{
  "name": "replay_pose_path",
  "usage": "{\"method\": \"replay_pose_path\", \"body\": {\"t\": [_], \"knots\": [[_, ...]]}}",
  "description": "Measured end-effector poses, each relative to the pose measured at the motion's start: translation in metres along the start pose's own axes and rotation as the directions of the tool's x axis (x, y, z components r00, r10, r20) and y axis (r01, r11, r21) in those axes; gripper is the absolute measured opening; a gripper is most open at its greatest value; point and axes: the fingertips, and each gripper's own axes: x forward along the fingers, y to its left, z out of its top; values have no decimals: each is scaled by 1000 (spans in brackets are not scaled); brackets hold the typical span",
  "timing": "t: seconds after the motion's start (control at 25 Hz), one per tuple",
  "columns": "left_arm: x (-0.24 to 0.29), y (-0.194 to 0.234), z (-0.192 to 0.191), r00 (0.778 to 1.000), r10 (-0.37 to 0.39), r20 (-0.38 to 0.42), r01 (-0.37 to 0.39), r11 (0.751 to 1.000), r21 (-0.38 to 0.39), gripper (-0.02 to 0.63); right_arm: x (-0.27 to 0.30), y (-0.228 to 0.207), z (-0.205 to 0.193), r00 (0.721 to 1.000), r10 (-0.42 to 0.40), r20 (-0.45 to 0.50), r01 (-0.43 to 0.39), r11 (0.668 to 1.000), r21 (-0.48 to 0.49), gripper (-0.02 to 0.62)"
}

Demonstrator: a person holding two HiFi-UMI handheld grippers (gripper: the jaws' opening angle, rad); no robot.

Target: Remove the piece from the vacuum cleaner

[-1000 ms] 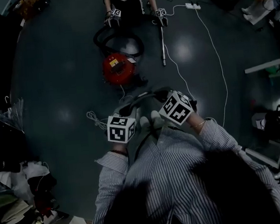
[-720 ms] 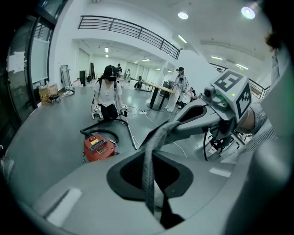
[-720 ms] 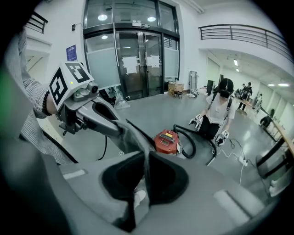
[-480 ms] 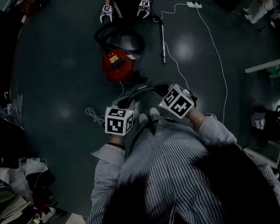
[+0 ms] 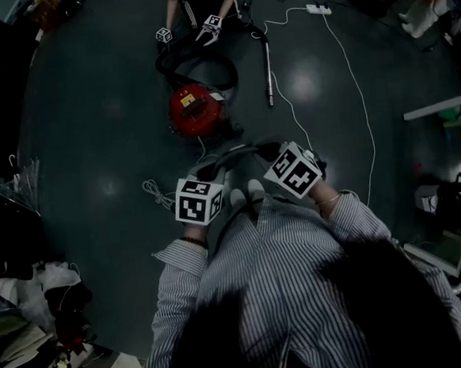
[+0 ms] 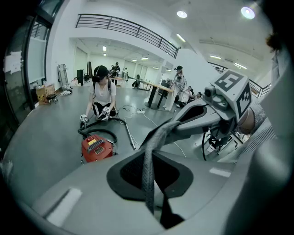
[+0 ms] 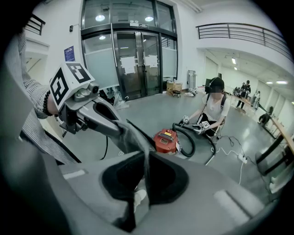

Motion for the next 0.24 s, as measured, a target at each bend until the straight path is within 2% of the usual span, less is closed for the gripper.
{"method": "replay_pose_path", "body": {"t": [0.24], "knots": [[1,-4,1,1000,-2,1,2,1000,2,21,-4,-1,-3,1000,-7,-1,7,1000,-11,18]]}}
